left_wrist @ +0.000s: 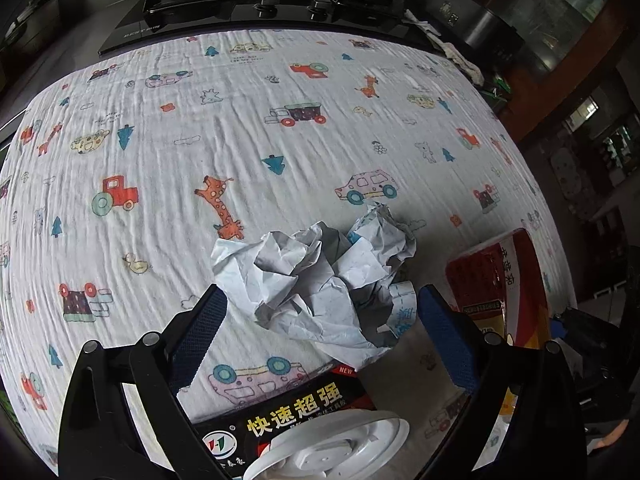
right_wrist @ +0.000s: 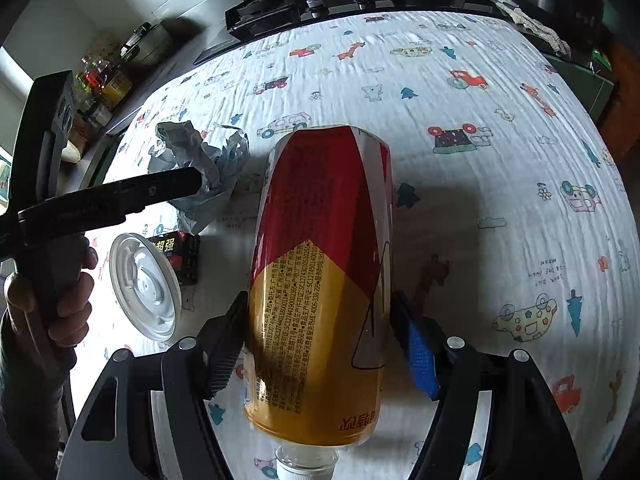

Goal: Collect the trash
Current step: 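Grasp the crumpled foil with the left tool while the right tool grasps the orange-and-red drink bottle, then carry the crumpled foil over the green basket with the left tool while the right tool carries the bottle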

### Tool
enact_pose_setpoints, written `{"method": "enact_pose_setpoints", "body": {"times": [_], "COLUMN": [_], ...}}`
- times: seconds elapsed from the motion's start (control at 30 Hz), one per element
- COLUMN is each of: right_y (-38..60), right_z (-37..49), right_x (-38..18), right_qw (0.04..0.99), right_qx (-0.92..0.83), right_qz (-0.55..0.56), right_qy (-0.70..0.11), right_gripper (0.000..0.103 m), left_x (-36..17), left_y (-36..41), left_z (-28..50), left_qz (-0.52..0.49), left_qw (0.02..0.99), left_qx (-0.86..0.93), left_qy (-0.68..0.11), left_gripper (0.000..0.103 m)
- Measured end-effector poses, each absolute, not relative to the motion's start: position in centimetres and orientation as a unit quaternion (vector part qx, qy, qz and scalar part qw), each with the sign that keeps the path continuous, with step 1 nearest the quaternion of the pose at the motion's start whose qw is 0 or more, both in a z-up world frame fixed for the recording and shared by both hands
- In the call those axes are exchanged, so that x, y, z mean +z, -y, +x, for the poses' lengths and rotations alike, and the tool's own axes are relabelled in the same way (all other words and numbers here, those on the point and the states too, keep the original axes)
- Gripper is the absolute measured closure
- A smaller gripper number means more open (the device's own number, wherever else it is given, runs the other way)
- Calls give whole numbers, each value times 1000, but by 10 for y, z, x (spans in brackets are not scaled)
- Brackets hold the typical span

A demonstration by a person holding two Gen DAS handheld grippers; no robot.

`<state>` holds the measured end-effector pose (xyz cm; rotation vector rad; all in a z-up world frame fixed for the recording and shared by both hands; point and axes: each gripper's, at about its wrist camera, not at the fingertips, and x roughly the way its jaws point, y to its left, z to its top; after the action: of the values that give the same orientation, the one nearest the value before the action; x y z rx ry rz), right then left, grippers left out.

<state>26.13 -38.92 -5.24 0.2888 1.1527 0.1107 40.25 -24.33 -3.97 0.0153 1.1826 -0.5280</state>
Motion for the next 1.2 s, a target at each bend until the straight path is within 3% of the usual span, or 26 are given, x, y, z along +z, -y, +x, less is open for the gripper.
{"method": "enact_pose_setpoints", "body": {"times": [0.27,0.33,0.43,0.63,0.93,1.2], "right_y": [388,387,387,382,359,315], "right_z": [265,266,265,263,261,256], "right_x": [-53,-53,-52,-48,-24,3], "right_qw": [827,827,827,829,838,846], "right_qx": [53,53,53,59,73,102], "right_qz": [128,127,127,131,120,98], "right_qy": [-545,-545,-545,-540,-527,-513], "right_gripper": [35,35,35,35,36,36], "left_x": [-52,-53,-52,-40,-5,33], "left_y": [256,256,255,245,198,111], "left_z": [408,408,407,402,394,373], "left_qz": [38,42,41,24,-11,-47], "left_qw": [801,799,800,807,829,856], "left_qx": [-235,-241,-245,-258,-247,-210], "left_qy": [-550,-550,-546,-530,-501,-469], "left_gripper": [10,24,35,46,50,50]}}
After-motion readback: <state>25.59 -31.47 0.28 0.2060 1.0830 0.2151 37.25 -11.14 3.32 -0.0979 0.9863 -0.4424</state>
